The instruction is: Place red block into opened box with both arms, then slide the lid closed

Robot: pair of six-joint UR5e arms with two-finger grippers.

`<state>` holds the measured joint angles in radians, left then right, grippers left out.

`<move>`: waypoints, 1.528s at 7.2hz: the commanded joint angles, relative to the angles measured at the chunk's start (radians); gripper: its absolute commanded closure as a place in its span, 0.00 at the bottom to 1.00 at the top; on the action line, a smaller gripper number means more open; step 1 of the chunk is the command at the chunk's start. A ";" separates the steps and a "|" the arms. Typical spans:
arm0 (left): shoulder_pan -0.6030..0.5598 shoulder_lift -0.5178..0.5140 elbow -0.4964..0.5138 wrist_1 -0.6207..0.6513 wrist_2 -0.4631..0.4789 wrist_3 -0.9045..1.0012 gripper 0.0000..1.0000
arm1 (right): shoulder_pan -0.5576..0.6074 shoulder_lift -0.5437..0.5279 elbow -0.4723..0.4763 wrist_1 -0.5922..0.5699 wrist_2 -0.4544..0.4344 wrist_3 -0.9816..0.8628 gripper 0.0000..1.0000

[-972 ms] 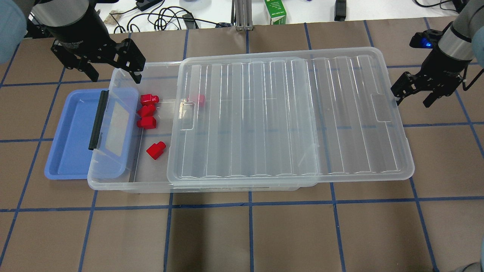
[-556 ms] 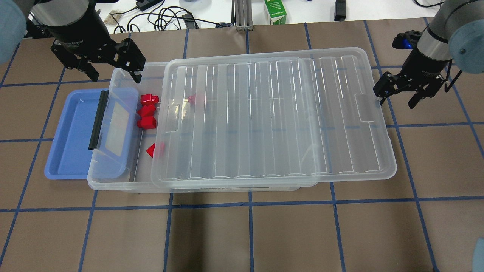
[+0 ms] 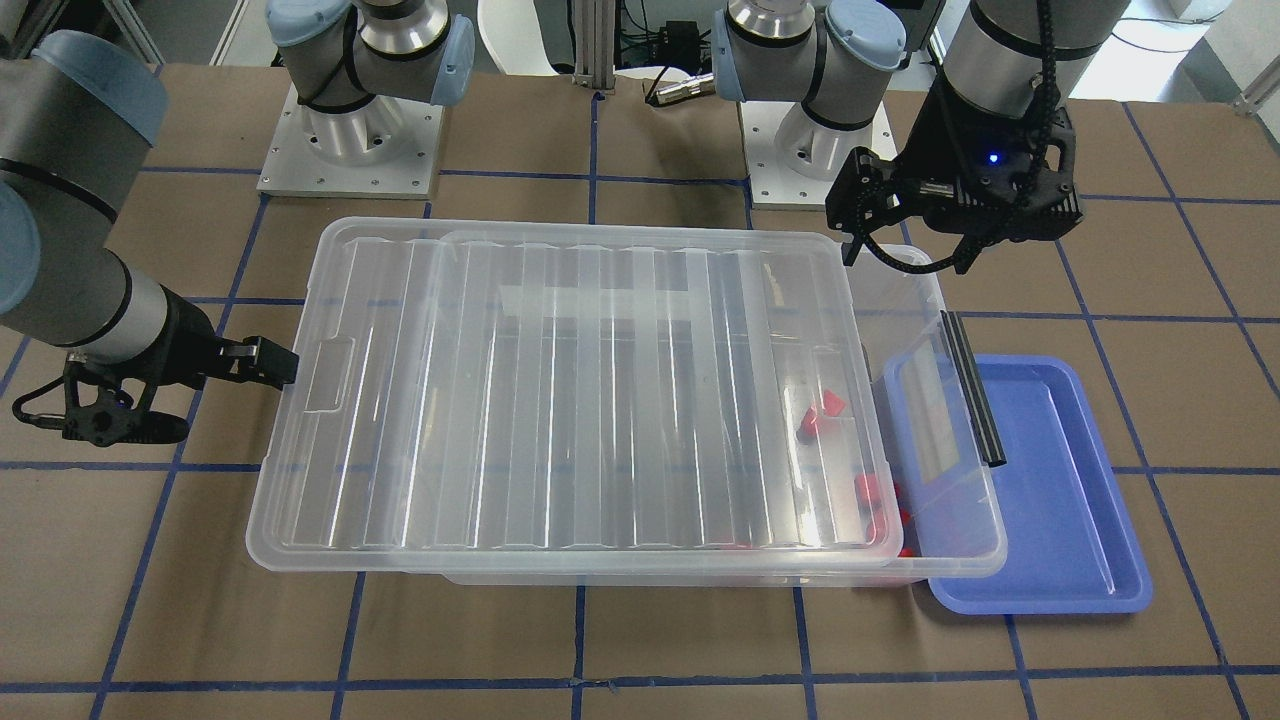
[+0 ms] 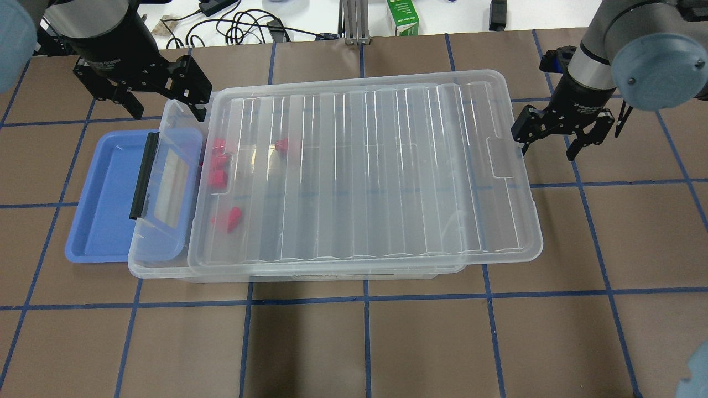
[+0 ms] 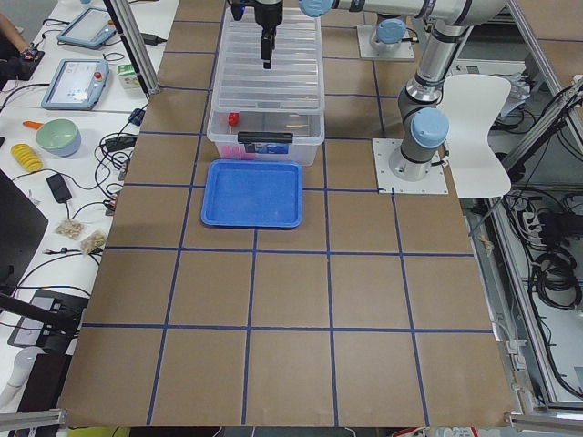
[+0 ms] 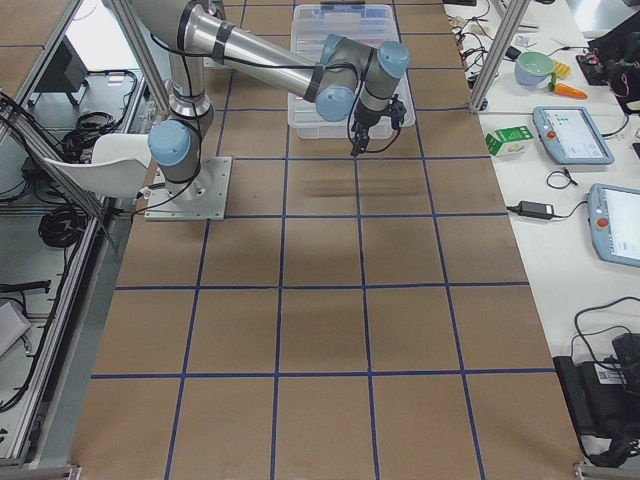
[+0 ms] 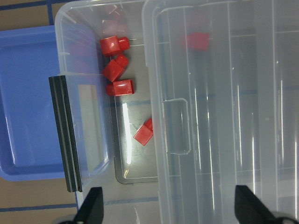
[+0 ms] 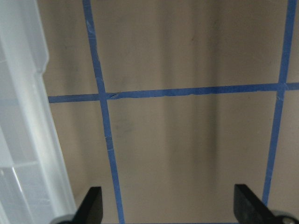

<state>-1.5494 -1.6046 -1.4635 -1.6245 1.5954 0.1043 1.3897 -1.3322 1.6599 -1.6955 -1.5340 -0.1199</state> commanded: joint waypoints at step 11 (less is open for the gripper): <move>-0.002 0.000 -0.001 -0.002 0.000 0.000 0.00 | 0.101 0.002 0.000 -0.033 0.023 0.184 0.00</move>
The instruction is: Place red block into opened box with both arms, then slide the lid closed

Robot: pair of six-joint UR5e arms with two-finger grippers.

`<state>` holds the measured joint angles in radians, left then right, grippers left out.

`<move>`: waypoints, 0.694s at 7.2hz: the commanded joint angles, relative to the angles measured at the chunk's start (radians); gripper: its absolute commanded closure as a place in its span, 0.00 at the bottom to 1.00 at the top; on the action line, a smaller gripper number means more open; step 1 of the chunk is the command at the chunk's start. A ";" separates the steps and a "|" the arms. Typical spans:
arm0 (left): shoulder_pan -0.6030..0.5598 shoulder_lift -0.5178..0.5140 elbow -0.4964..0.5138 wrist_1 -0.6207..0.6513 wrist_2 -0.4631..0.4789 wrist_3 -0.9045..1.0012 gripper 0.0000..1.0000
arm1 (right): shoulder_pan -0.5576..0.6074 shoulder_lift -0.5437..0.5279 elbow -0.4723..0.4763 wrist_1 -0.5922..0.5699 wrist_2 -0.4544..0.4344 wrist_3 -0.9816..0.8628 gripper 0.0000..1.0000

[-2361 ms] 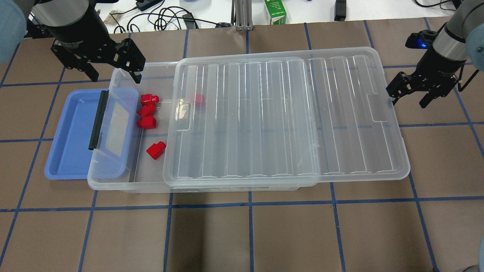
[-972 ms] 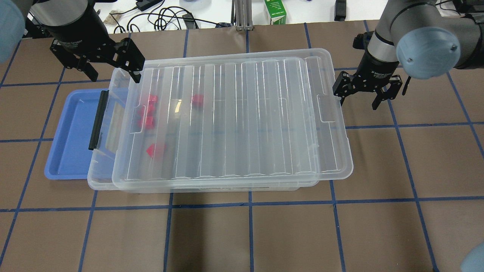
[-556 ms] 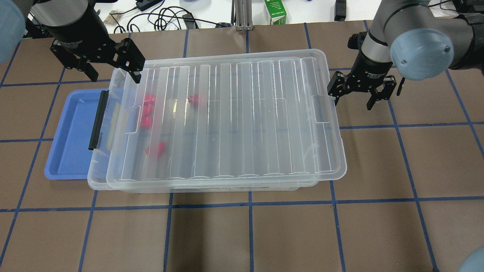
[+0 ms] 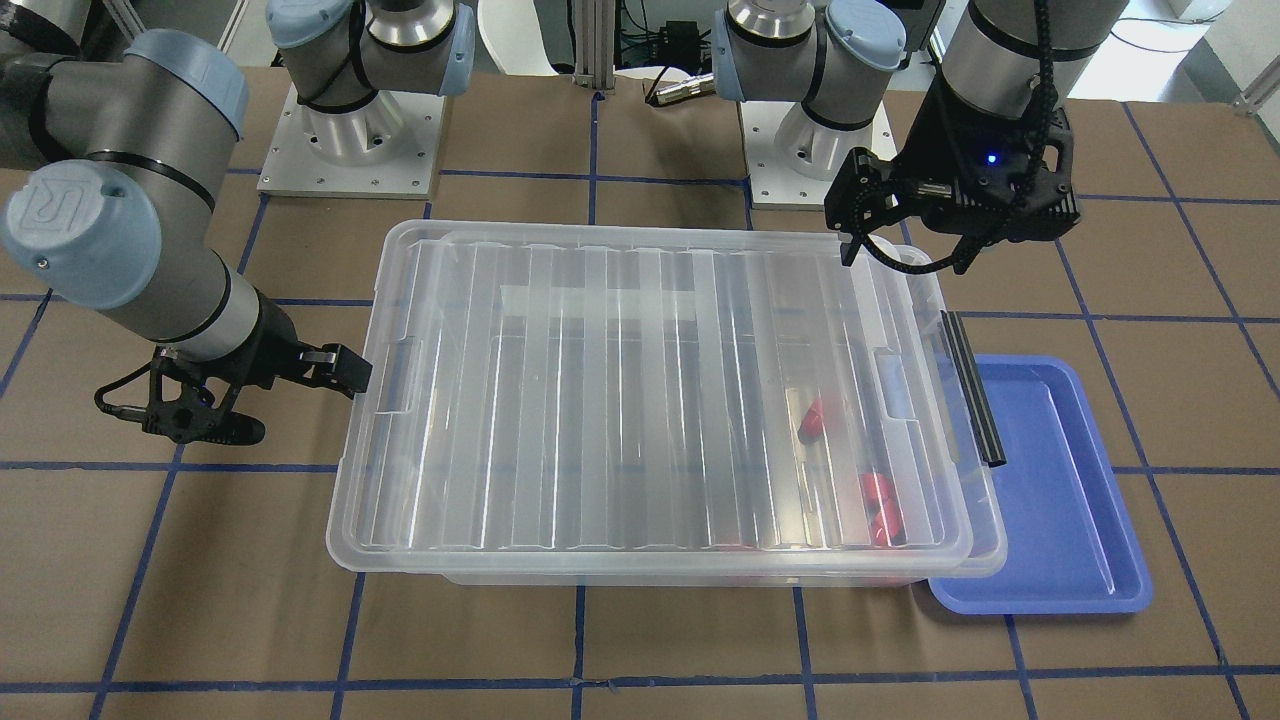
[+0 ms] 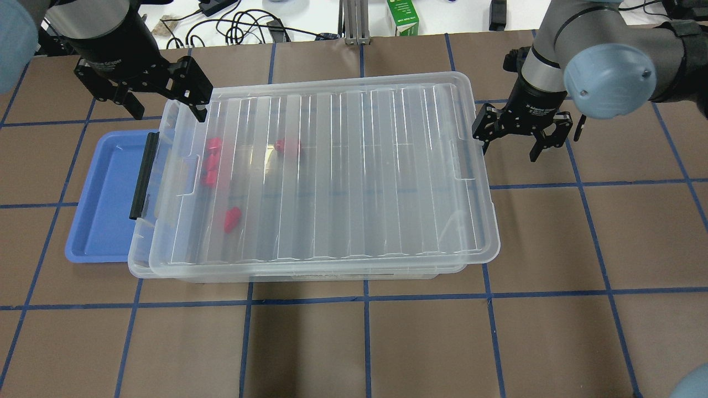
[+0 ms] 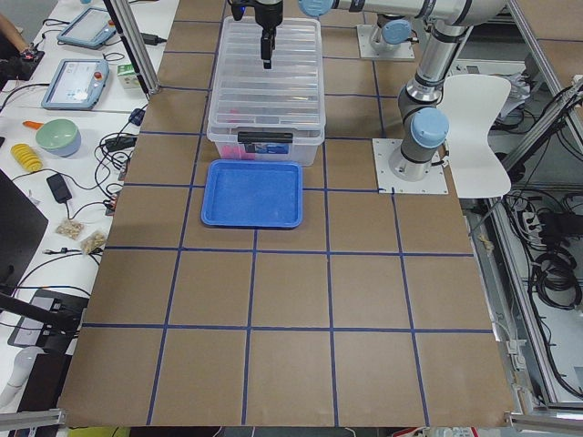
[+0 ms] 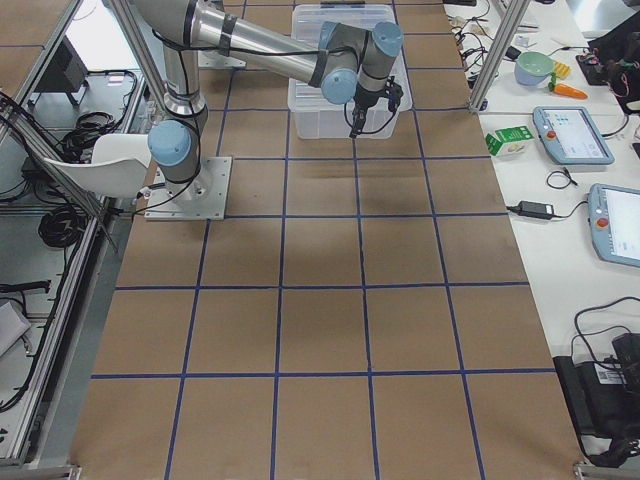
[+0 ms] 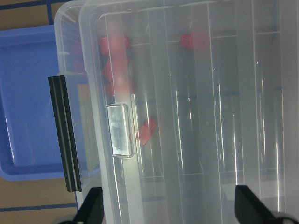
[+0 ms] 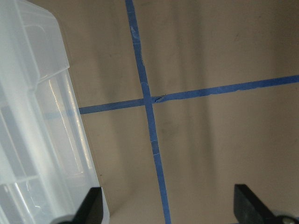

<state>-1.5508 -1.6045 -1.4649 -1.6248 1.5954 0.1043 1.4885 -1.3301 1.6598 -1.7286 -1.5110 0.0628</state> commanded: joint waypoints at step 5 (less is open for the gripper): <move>0.000 0.000 0.000 0.000 0.000 0.000 0.00 | 0.004 -0.015 -0.052 0.004 -0.015 -0.011 0.00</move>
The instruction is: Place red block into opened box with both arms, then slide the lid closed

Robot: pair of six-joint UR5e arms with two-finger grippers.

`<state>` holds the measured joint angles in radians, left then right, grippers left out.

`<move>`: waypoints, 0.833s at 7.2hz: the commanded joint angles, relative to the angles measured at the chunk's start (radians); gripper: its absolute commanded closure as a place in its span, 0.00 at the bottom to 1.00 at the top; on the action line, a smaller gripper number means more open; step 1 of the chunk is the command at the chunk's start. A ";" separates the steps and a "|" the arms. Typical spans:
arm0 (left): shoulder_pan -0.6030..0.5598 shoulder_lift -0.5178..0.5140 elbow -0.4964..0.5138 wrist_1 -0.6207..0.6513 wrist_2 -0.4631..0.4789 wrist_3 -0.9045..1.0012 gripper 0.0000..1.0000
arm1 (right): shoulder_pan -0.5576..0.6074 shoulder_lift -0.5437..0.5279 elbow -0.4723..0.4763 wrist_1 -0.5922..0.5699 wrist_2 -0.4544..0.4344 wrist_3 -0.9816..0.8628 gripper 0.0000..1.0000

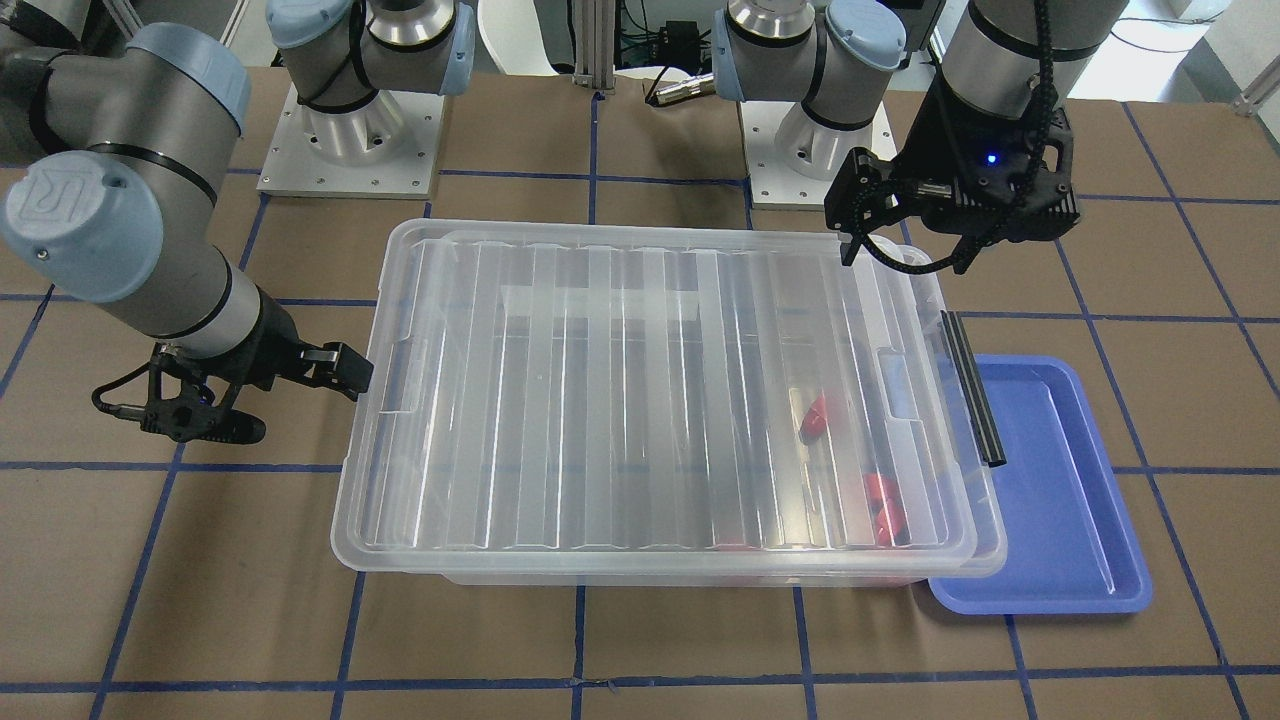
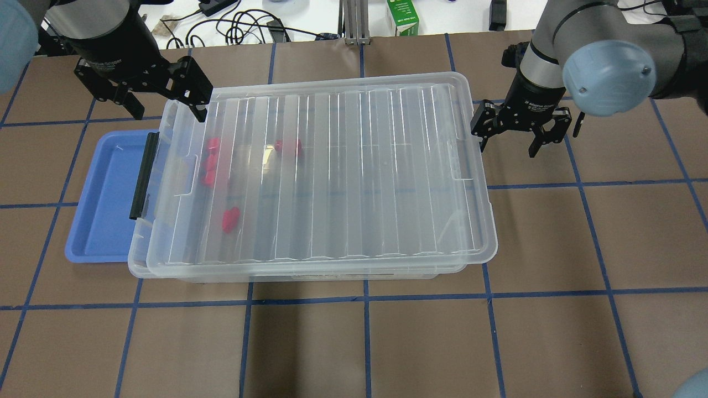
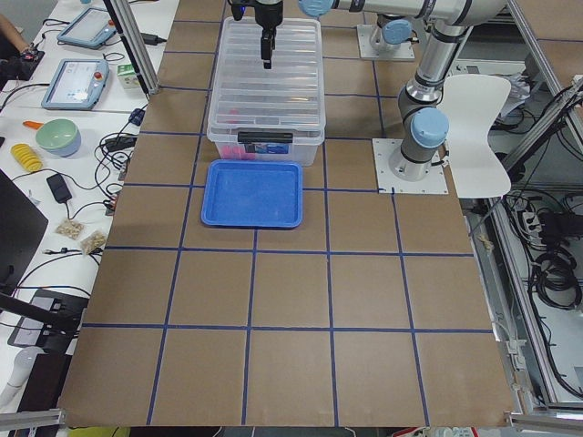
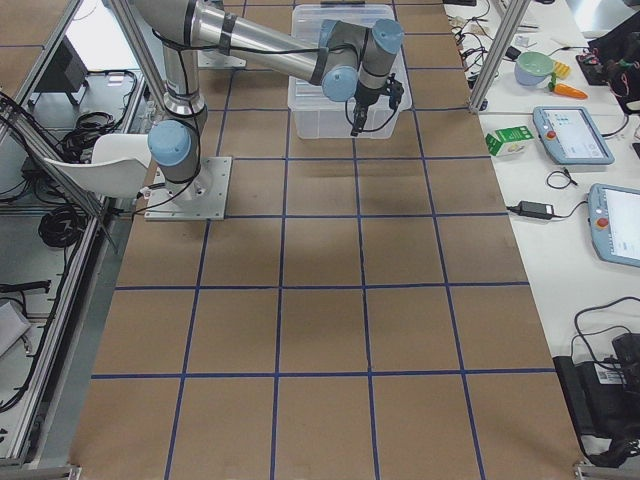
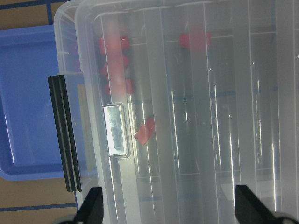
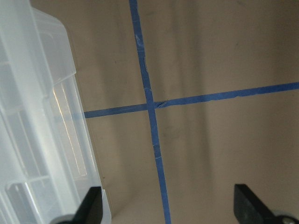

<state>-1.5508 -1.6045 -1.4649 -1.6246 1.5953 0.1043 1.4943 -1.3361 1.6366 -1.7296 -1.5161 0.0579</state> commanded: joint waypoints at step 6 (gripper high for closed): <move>0.000 0.000 0.000 0.000 0.000 0.000 0.00 | 0.041 -0.270 -0.075 0.251 -0.025 0.077 0.00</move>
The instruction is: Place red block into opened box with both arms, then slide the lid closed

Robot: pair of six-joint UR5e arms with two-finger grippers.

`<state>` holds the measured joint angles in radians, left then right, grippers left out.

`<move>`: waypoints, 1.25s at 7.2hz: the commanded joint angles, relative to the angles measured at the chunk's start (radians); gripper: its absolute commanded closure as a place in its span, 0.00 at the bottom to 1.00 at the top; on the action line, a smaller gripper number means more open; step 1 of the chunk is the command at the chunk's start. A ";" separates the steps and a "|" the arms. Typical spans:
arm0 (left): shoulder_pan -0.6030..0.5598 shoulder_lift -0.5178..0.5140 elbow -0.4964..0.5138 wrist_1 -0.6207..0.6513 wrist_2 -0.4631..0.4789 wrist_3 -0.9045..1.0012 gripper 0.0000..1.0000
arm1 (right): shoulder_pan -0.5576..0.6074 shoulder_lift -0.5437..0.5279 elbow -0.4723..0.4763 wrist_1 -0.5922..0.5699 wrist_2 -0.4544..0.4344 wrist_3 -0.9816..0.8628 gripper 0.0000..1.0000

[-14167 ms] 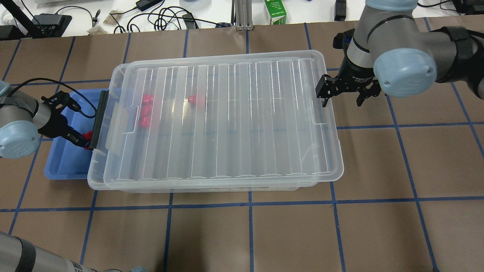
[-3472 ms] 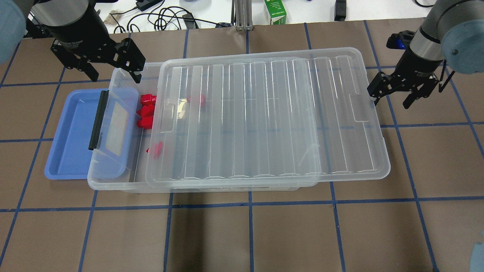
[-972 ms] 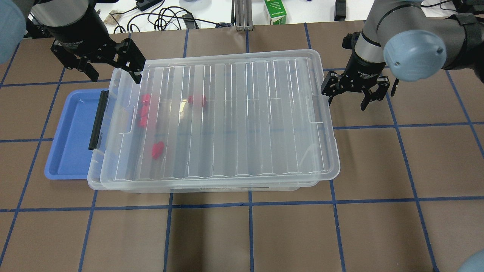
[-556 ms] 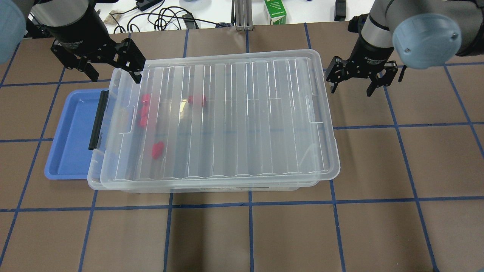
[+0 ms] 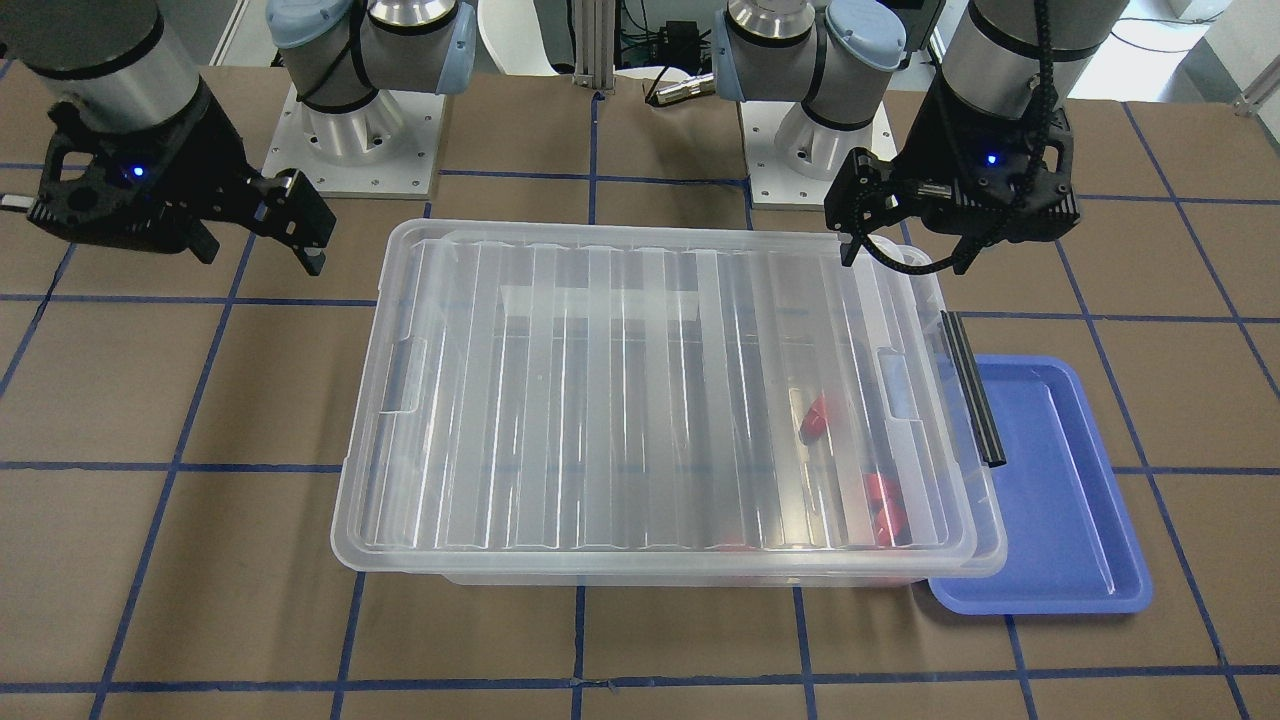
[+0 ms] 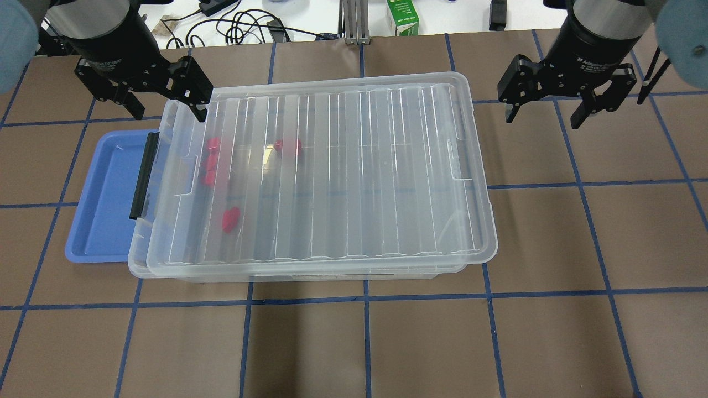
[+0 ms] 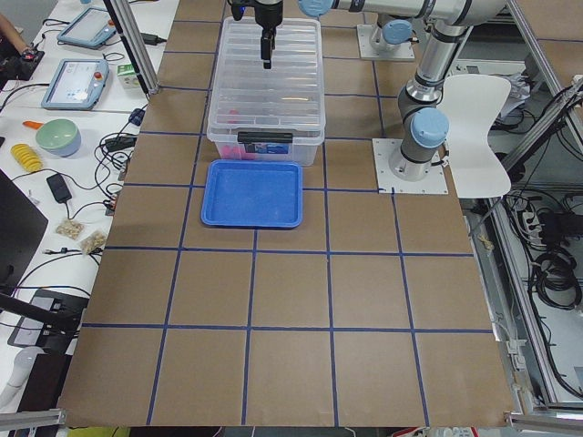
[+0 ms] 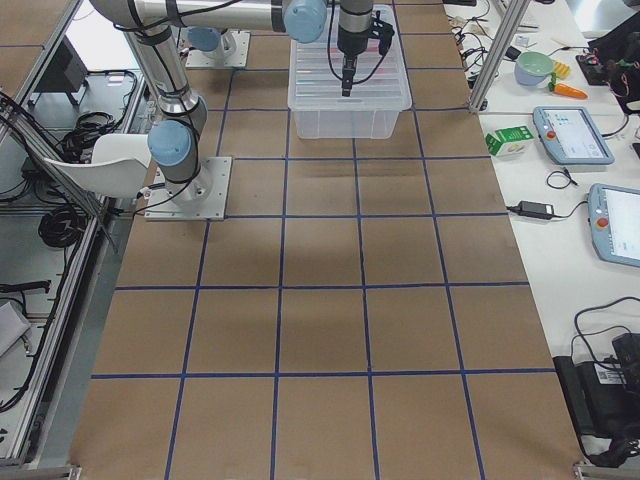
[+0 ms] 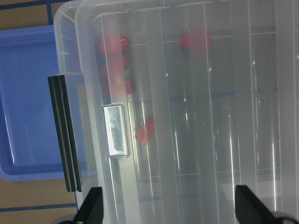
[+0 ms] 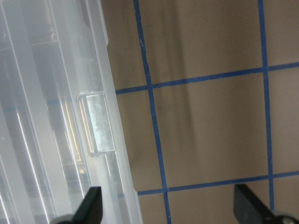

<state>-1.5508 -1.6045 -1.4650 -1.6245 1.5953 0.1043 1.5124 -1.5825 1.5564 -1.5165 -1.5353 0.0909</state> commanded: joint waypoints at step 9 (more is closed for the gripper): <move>0.000 -0.002 -0.002 0.002 0.000 -0.012 0.00 | 0.038 -0.033 0.040 0.022 -0.029 0.039 0.00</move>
<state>-1.5509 -1.6055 -1.4659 -1.6241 1.5955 0.0929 1.5509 -1.6163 1.5962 -1.4929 -1.5663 0.1305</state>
